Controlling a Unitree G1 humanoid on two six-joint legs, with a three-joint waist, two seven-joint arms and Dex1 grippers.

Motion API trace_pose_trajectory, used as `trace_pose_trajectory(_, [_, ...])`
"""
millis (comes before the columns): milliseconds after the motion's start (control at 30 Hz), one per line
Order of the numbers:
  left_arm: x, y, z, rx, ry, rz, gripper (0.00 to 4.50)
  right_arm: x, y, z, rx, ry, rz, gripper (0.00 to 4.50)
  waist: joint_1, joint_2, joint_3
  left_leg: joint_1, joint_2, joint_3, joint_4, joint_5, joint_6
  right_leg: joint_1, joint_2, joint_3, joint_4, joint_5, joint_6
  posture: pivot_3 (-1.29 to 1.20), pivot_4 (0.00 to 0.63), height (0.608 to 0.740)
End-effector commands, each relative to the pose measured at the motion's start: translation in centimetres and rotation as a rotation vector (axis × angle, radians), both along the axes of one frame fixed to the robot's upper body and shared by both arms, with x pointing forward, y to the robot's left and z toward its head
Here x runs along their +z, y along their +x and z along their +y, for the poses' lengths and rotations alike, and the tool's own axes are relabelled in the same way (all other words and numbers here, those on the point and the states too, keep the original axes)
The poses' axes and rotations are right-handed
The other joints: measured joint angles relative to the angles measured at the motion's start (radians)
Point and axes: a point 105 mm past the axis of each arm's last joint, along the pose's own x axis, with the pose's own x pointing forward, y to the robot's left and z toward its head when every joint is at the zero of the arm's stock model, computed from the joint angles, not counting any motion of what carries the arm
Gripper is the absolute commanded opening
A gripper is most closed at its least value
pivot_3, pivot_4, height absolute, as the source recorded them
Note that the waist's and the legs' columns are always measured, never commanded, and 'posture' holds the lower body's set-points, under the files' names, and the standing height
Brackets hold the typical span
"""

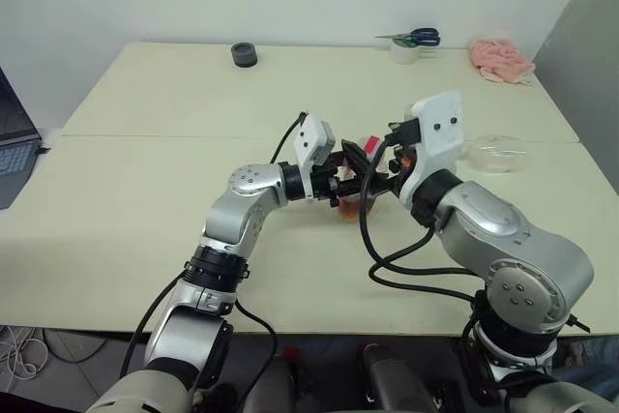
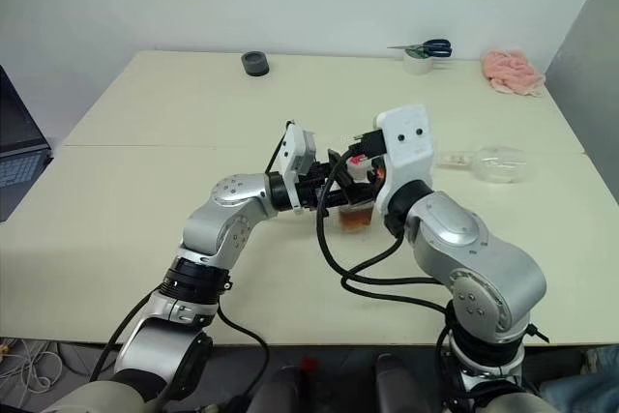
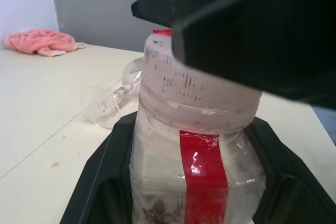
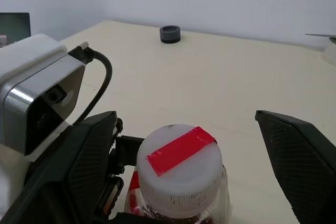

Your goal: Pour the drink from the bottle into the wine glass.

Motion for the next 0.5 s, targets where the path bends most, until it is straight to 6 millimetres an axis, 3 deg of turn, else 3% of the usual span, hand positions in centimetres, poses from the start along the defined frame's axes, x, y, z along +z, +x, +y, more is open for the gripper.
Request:
trace_pose_trajectory(33, [2.1, -0.2, -0.4, -0.020, -0.029, -0.083, 2.16, 0.8, -0.6, -0.1, -0.010, 0.006, -0.040, 4.13, 0.000, 0.000, 0.000, 0.000, 0.000, 0.000, 0.000, 0.000, 0.000, 0.000, 0.000, 0.000, 0.000, 0.000, 0.000, 0.00, 0.150, 0.740])
trace_pose_trajectory(267, [2.1, -0.2, -0.4, -0.020, -0.030, -0.085, 2.16, 0.5, -0.5, 0.0, -0.012, -0.009, -0.021, 1.85, 0.000, 0.000, 0.000, 0.000, 0.000, 0.000, 0.000, 0.000, 0.000, 0.000, 0.000, 0.000, 0.000, 0.000, 0.000, 0.00, 0.150, 0.740])
trace_pose_trajectory(367, [2.1, -0.1, -0.3, -0.015, -0.029, -0.086, 2.16, 0.9, -0.2, -0.5, -0.042, -0.025, -0.053, 1.86, 0.000, 0.000, 0.000, 0.000, 0.000, 0.000, 0.000, 0.000, 0.000, 0.000, 0.000, 0.000, 0.000, 0.000, 0.000, 0.00, 0.150, 0.740])
trace_pose_trajectory(500, [2.2, 0.0, -0.3, -0.006, -0.031, -0.086, 2.16, 1.9, 1.3, -2.5, -0.084, -0.088, -0.131, 1.86, 0.000, 0.000, 0.000, 0.000, 0.000, 0.000, 0.000, 0.000, 0.000, 0.000, 0.000, 0.000, 0.000, 0.000, 0.000, 0.00, 0.150, 0.740])
